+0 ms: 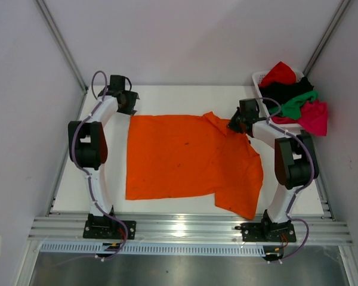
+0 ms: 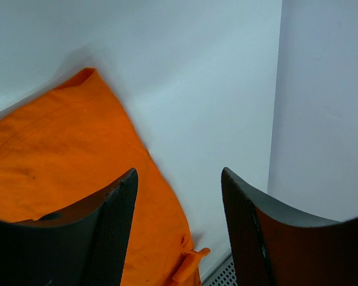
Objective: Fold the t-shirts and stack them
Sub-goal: Fold the tshirt
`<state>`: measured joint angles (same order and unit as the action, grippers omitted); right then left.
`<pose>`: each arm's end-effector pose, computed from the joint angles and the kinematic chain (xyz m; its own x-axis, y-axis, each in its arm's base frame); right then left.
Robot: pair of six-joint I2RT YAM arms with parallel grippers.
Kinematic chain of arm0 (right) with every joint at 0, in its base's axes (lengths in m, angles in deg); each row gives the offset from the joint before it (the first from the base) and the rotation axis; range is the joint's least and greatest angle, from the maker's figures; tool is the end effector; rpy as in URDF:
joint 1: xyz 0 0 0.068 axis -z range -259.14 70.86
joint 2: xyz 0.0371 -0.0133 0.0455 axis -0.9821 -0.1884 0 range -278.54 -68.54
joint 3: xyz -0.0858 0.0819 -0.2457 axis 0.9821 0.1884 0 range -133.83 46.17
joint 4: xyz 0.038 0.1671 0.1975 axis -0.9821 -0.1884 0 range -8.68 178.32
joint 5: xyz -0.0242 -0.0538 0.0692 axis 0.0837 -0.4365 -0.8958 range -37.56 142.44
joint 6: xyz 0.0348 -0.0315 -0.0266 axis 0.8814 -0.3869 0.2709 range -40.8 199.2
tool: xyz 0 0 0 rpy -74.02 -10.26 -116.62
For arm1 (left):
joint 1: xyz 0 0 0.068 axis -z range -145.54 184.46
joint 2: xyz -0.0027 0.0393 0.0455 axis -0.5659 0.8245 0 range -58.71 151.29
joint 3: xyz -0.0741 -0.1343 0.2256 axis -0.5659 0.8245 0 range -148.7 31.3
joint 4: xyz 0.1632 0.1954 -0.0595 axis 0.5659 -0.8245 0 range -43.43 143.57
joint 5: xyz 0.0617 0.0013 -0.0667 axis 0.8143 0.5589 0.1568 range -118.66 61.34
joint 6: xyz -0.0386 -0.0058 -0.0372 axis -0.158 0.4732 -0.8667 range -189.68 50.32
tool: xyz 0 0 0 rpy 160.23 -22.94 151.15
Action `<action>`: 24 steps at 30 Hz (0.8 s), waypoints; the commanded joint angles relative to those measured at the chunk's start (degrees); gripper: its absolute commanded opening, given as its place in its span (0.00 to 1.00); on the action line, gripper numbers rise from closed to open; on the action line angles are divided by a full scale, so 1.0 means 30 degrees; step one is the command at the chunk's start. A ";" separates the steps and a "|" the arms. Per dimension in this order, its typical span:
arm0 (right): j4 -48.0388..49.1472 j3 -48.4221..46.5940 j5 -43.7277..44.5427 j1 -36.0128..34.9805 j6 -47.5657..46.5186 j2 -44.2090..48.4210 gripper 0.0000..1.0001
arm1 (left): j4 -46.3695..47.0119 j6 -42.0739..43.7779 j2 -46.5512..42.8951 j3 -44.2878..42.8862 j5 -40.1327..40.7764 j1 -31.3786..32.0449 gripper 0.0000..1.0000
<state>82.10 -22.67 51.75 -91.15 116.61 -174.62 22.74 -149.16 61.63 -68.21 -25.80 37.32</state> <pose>0.3953 0.0845 0.1913 -0.6660 0.4795 -0.5714 0.2367 0.8623 0.4476 0.4712 -0.0217 0.2244 -0.1616 -0.9752 -0.1515 -0.7668 0.2207 -0.6027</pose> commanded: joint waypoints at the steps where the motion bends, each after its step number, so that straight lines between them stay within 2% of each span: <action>1: -0.0066 0.0124 0.0229 0.0195 -0.0458 0.1316 0.07 | 0.1774 0.0155 -0.0063 0.0237 0.0485 -0.0306 0.61; 15: -0.0359 0.0358 0.0229 0.0400 -0.0604 0.1962 0.06 | 0.3070 0.0859 0.0406 0.1585 -0.0482 -0.0336 0.61; 20: -0.0154 0.0592 0.0229 0.0400 -0.0546 0.1963 0.07 | 0.1901 0.1415 0.0027 0.1644 -0.1591 -0.0219 0.57; 24: -0.0037 0.0680 0.0229 0.0400 -0.0575 0.1904 0.06 | -0.0321 0.2410 -0.1114 0.2492 -0.1829 0.0162 0.57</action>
<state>81.25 -20.90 51.75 -90.25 115.49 -170.95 27.57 -145.55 62.35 -62.65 -29.39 37.08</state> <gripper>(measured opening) 0.067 0.569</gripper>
